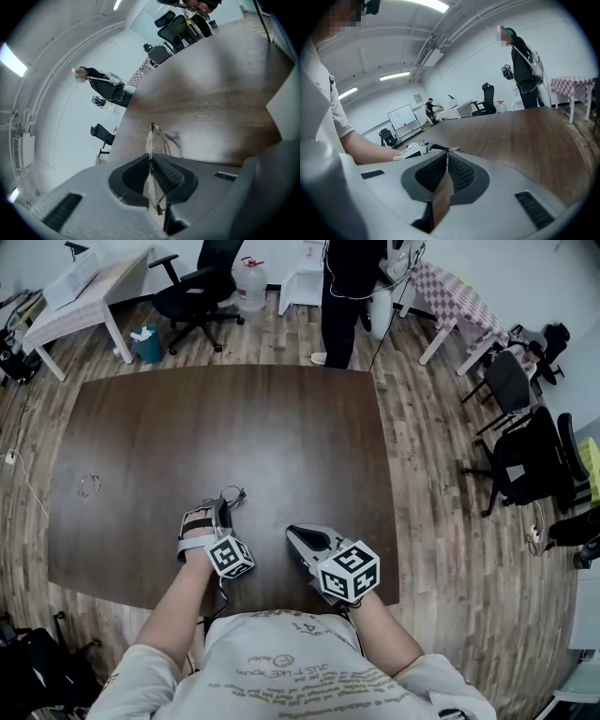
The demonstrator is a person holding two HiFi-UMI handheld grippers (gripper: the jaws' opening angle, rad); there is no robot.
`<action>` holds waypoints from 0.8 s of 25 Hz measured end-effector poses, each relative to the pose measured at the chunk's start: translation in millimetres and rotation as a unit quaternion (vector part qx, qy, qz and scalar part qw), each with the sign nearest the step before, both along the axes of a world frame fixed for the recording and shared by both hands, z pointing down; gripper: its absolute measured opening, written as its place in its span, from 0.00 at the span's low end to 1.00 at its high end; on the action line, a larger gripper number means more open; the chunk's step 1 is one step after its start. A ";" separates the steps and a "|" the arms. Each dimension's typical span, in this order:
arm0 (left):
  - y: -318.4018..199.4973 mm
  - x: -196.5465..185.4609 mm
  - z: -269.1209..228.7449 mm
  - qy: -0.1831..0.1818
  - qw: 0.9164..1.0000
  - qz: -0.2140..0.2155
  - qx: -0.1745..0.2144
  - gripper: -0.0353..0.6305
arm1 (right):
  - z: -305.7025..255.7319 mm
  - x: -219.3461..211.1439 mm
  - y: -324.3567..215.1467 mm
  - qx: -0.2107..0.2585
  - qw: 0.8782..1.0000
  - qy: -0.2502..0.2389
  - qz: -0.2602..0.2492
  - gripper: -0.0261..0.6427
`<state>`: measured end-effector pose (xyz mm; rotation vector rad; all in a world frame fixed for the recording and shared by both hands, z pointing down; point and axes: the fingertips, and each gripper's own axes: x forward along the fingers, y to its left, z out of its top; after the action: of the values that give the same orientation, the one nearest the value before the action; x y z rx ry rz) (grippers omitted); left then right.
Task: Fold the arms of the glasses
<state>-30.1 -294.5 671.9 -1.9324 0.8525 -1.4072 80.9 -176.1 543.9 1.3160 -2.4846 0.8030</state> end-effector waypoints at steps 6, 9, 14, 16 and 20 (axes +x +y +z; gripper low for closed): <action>-7.0 -1.6 10.6 -0.012 1.000 0.008 -0.001 0.10 | 1.8 -2.0 -7.2 -0.001 1.000 0.000 0.007 0.08; -6.3 -1.5 20.7 -0.013 1.000 0.007 -0.018 0.10 | 3.1 -0.6 -10.2 -0.003 1.000 0.004 0.006 0.08; 0.5 -4.5 31.8 -0.019 0.999 0.018 -0.025 0.10 | 5.8 -1.2 -9.6 -0.006 1.000 0.011 0.006 0.08; 1.6 -3.7 32.6 -0.019 0.999 0.021 -0.023 0.11 | 7.2 0.3 -8.1 -0.007 1.000 0.013 0.007 0.08; 1.0 -4.6 32.1 -0.022 0.999 0.020 -0.022 0.11 | 6.9 0.2 -6.3 -0.008 1.000 0.014 0.007 0.08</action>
<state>-34.8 -293.5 704.1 -1.9334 0.7638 -1.4517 81.1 -182.4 550.8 1.3308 -2.4457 0.7992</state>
